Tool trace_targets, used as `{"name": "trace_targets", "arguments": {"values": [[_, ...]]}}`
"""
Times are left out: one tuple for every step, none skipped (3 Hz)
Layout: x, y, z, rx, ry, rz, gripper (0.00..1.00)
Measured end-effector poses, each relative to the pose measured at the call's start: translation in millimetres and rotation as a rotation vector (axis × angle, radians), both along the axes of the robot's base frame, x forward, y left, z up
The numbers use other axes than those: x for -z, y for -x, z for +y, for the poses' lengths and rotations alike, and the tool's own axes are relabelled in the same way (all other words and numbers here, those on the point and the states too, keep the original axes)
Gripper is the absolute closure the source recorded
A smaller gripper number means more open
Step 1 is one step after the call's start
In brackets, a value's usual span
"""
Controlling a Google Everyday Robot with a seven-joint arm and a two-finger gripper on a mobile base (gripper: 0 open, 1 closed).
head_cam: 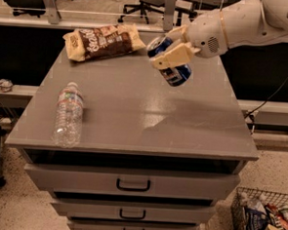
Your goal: Place pepsi can upright
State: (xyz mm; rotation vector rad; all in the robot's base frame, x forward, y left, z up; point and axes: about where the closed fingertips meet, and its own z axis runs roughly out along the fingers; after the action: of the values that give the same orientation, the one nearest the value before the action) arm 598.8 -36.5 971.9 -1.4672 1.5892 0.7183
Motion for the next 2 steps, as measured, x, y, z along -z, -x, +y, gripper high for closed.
{"name": "trace_targets", "arguments": {"values": [[-3,-3,11,0.011,-0.104,-0.022,1.0],[-13,-10,22,0.062,-0.205,-0.086,1.0]]}}
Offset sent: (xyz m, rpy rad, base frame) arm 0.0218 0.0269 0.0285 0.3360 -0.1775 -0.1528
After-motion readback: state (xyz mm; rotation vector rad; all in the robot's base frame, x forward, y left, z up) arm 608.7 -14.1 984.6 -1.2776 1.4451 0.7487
